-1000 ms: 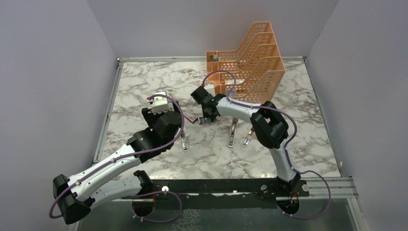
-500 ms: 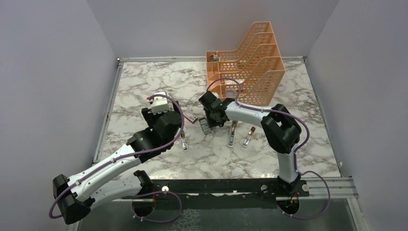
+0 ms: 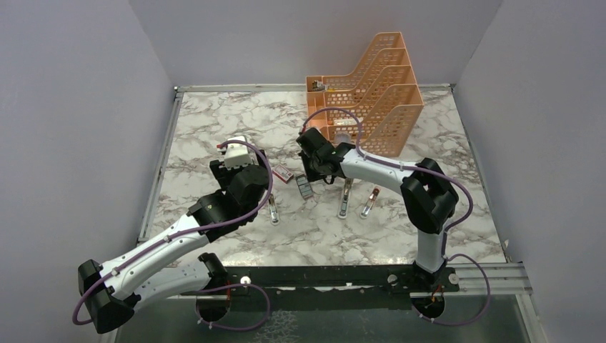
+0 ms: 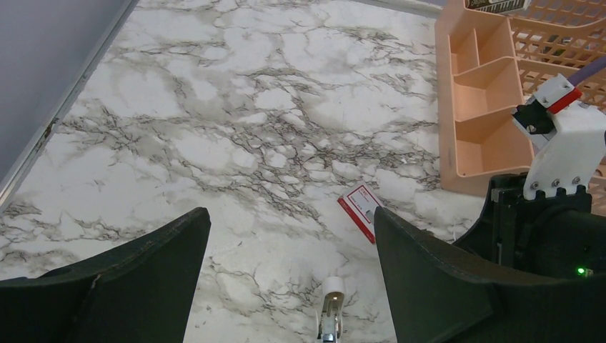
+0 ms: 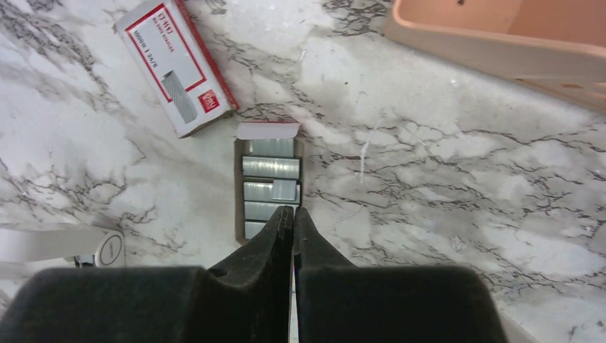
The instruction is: Load the staples into the stapler
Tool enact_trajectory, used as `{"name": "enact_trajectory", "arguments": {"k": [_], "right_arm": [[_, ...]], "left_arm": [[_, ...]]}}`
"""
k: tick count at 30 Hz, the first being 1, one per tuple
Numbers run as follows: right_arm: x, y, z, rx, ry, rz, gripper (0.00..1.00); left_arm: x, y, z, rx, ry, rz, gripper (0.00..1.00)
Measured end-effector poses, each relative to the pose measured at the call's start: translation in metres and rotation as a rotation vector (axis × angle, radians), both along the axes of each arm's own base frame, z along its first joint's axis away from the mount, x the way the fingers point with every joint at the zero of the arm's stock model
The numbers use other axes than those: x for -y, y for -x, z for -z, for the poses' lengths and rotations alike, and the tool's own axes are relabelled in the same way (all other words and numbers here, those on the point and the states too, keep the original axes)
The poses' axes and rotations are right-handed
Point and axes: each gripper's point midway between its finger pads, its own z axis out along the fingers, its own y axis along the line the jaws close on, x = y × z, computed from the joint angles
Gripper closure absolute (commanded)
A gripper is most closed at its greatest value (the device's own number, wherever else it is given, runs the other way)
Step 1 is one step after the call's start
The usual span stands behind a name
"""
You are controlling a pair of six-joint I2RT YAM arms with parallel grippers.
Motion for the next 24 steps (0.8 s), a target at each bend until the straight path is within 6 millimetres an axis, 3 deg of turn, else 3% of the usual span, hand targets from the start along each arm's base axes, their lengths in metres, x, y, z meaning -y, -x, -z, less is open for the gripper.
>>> {"name": "enact_trajectory", "arguments": {"k": [4,8,16,24], "right_arm": [[-0.010,0.004,0.000,-0.005,-0.024,-0.043,0.90],[-0.015,0.004,0.005,-0.014,-0.035,-0.058,0.79],[-0.011,0.007,0.034,-0.060,0.013,-0.057,0.72],[-0.015,0.004,0.029,-0.049,0.002,-0.057,0.65]], "left_arm": [[0.000,0.000,0.000,0.000,0.000,0.000,0.14],[0.000,0.000,0.001,-0.002,-0.002,0.000,0.14],[0.002,-0.002,0.005,-0.011,-0.015,-0.002,0.14],[0.002,-0.002,0.006,-0.012,-0.021,-0.007,0.14]]}}
